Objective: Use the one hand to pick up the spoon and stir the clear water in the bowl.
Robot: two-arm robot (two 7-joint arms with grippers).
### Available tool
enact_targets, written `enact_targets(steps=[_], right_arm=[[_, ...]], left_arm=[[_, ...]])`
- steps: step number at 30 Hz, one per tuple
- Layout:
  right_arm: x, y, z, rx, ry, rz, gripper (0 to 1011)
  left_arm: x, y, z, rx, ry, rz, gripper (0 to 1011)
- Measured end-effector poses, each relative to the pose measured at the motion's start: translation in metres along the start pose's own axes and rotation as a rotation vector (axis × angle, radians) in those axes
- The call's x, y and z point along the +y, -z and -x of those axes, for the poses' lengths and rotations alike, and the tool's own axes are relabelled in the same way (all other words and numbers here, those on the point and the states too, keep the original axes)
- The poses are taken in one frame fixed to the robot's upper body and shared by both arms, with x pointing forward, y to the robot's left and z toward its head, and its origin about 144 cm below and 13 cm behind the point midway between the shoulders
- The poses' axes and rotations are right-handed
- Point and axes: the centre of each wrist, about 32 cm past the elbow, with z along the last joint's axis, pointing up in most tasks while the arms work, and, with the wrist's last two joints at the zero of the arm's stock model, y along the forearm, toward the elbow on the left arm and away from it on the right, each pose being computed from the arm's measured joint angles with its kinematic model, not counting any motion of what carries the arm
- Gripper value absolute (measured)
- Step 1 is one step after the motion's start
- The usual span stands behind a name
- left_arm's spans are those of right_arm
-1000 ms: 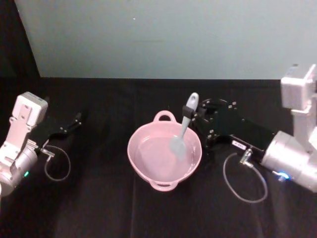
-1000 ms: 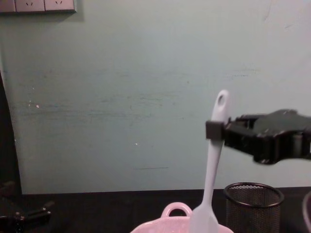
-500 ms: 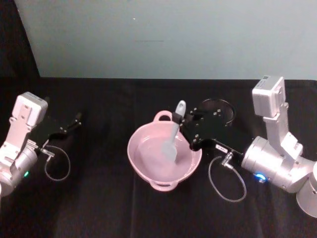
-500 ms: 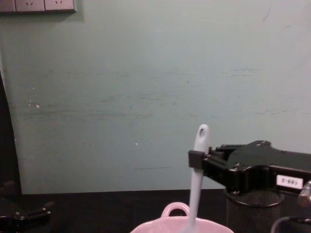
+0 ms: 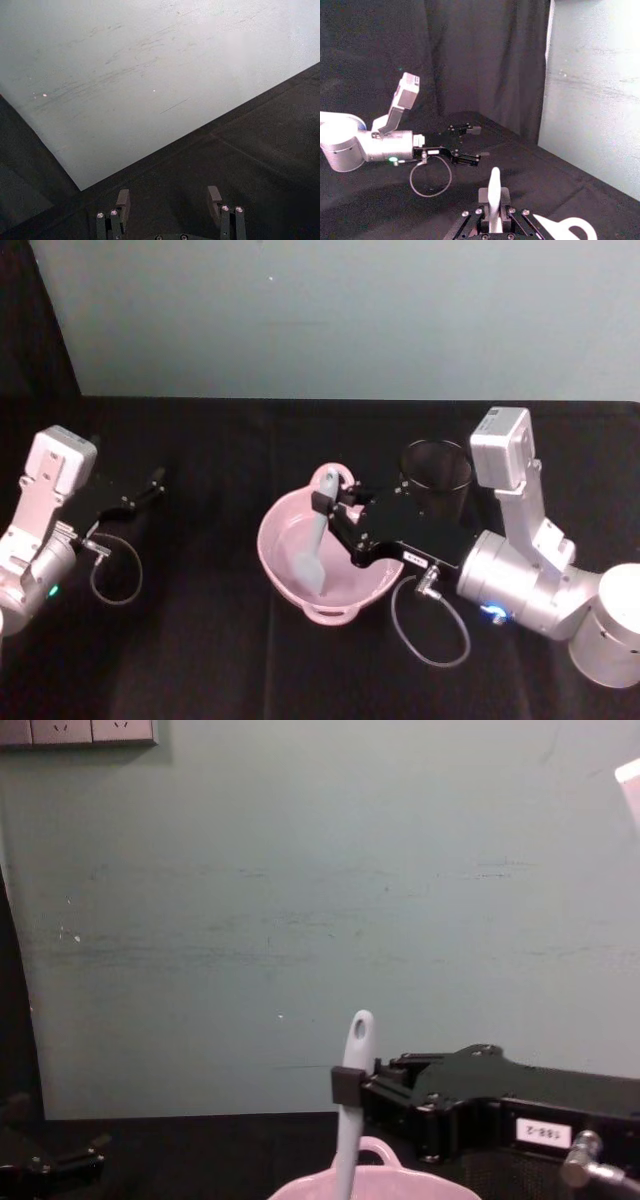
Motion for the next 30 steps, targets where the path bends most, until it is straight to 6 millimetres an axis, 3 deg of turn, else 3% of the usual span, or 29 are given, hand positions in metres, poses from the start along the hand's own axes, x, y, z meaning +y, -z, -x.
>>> enact_targets(steps=[18,30], right_arm=[[0.032,0.018,0.006,-0.046,0.147,-0.051,129],[0.021,0.021,-0.008,-0.081,0.268,-0.019,129]], left_arm=[[0.000,0.000,0.000,0.000,0.000,0.000,1011],[0.000,0.000,0.000,0.000,0.000,0.000,1011]])
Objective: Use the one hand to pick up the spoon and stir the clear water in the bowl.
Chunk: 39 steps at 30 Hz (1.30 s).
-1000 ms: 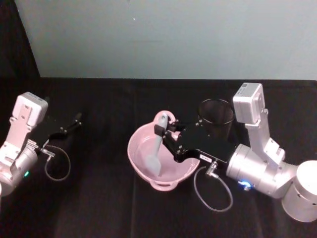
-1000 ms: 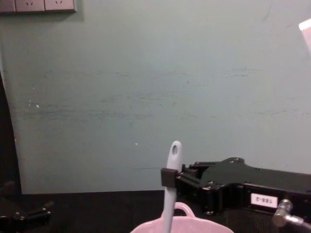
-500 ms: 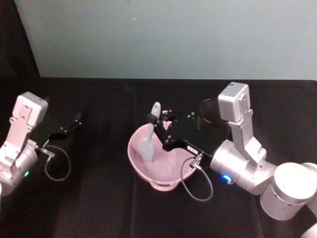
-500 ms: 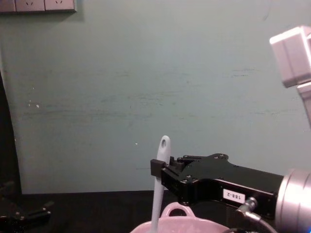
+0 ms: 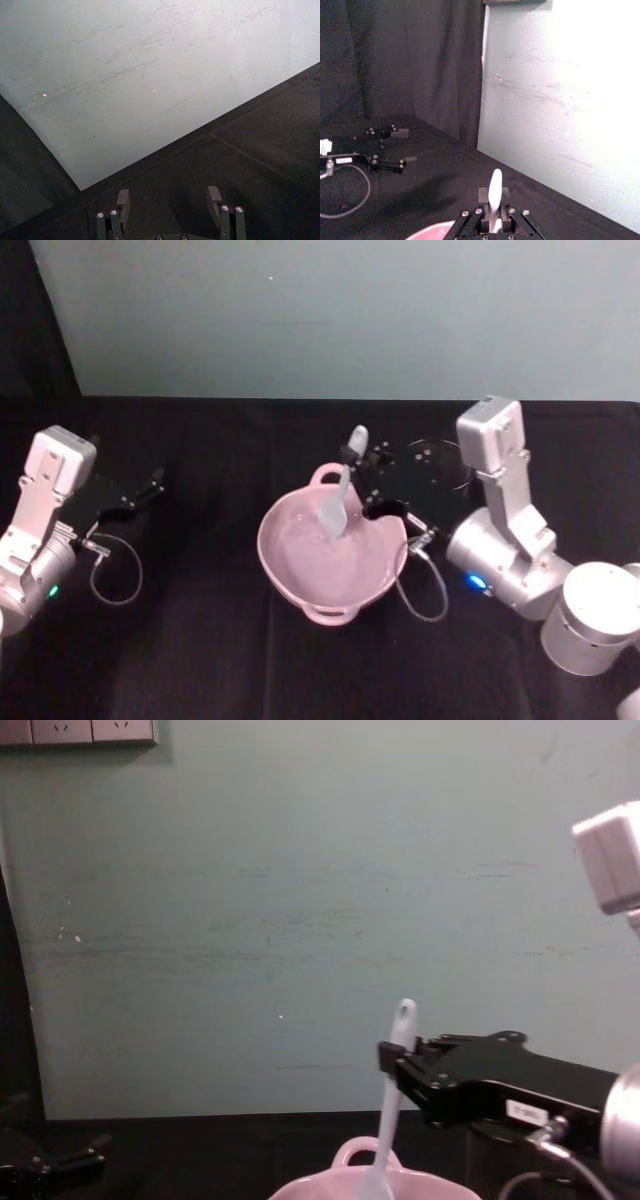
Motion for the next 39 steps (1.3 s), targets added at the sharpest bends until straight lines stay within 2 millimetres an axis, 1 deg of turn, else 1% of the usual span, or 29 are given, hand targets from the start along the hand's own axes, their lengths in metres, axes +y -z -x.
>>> enact_targets(steps=[4,9,14,21,30,39], right_arm=[[-0.011,-0.001,-0.005,-0.008,-0.005,0.018,129],[-0.029,-0.008,-0.007,-0.009,-0.046,0.036,129],[-0.044,-0.016,-0.003,0.003,-0.097,0.041,129],[-0.054,-0.024,0.004,0.030,-0.151,0.062,129],[-0.054,-0.030,0.014,0.067,-0.204,0.096,129],[-0.037,-0.032,0.025,0.073,-0.210,0.086,129]], left_arm=[[0.000,0.000,0.000,0.000,0.000,0.000,1011],[0.000,0.000,0.000,0.000,0.000,0.000,1012],[0.000,0.000,0.000,0.000,0.000,0.000,1011],[0.000,0.000,0.000,0.000,0.000,0.000,1011],[0.000,0.000,0.000,0.000,0.000,0.000,1011],[0.000,0.000,0.000,0.000,0.000,0.000,1011]])
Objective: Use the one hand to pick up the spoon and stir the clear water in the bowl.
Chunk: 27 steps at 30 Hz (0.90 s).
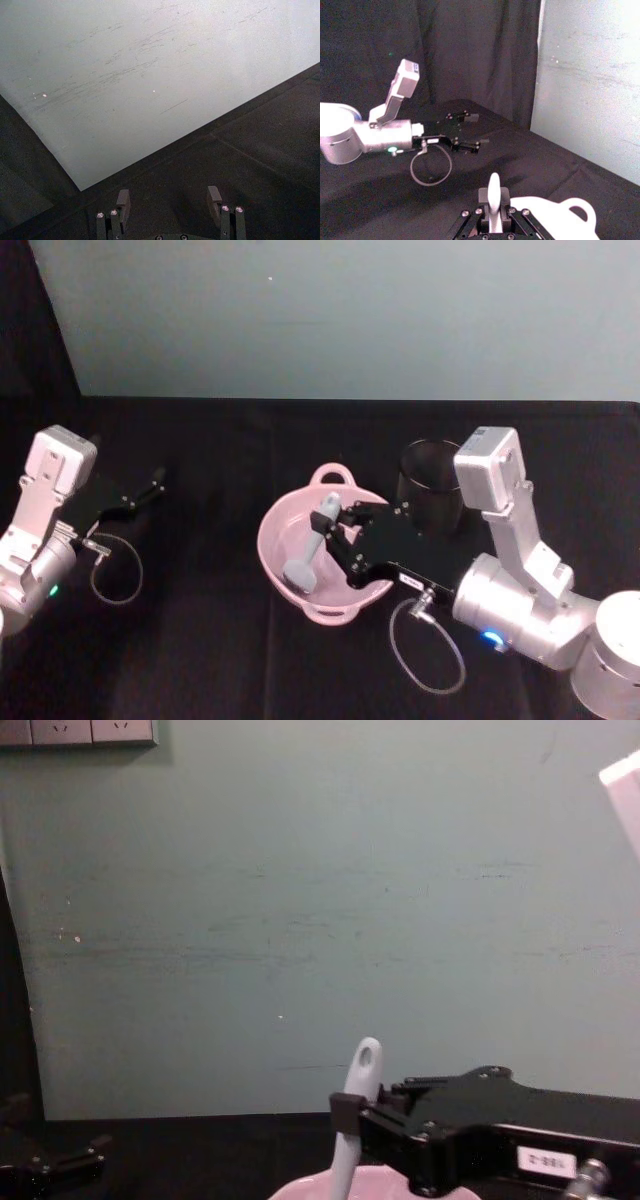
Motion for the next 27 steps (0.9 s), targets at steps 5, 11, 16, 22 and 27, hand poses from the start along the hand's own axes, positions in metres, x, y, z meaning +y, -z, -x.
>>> enact_targets(steps=[5,11,16,22,27], right_arm=[[0.014,0.002,0.000,-0.011,0.036,-0.027,127],[0.027,0.004,-0.004,-0.029,0.083,-0.033,129],[0.035,0.005,-0.012,-0.049,0.137,-0.027,129],[0.034,0.002,-0.024,-0.077,0.201,-0.019,129],[0.026,-0.001,-0.029,-0.098,0.220,-0.007,129]], left_arm=[[0.000,0.000,0.000,0.000,0.000,0.000,1011],[0.000,0.000,0.000,0.000,0.000,0.000,1011],[0.000,0.000,0.000,0.000,0.000,0.000,1011],[0.000,0.000,0.000,0.000,0.000,0.000,1011],[0.000,0.000,0.000,0.000,0.000,0.000,1011]])
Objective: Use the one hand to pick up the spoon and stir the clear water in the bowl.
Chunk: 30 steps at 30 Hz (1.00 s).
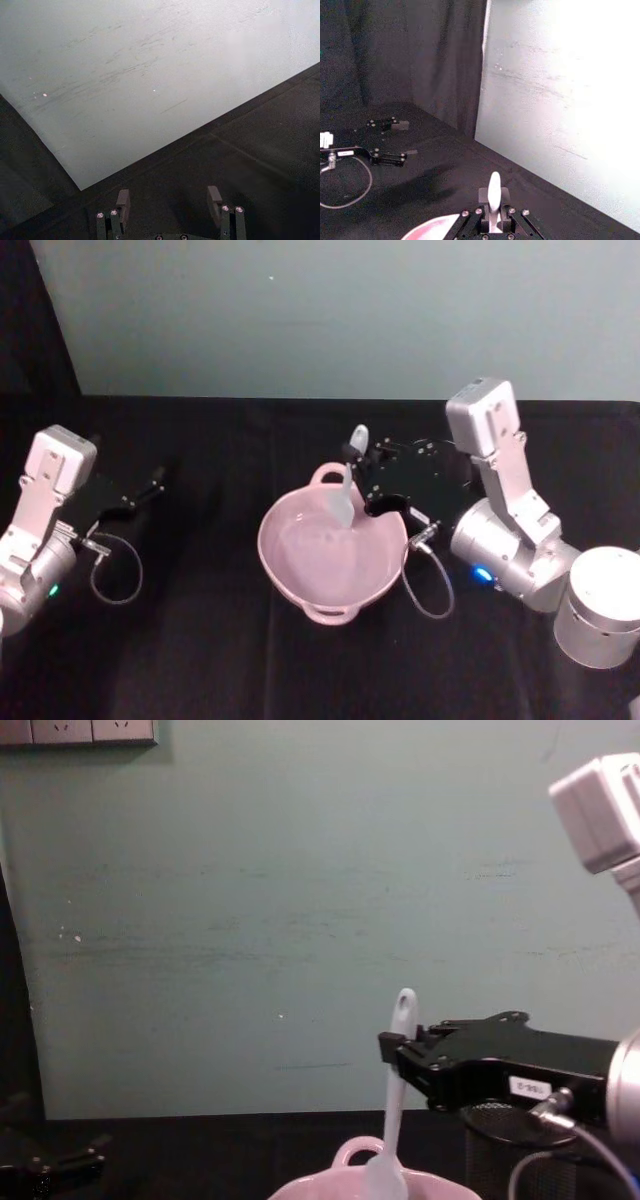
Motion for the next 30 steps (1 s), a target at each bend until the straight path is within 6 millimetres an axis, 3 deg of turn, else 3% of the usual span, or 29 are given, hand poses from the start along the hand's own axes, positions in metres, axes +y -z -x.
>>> enact_targets(steps=[16,30], right_arm=[[-0.032,-0.016,0.003,0.006,-0.104,0.080,129],[-0.024,-0.027,0.019,0.098,-0.181,0.106,129]], left_arm=[[0.000,0.000,0.000,0.000,0.000,0.000,1011],[0.000,0.000,0.000,0.000,0.000,0.000,1011]])
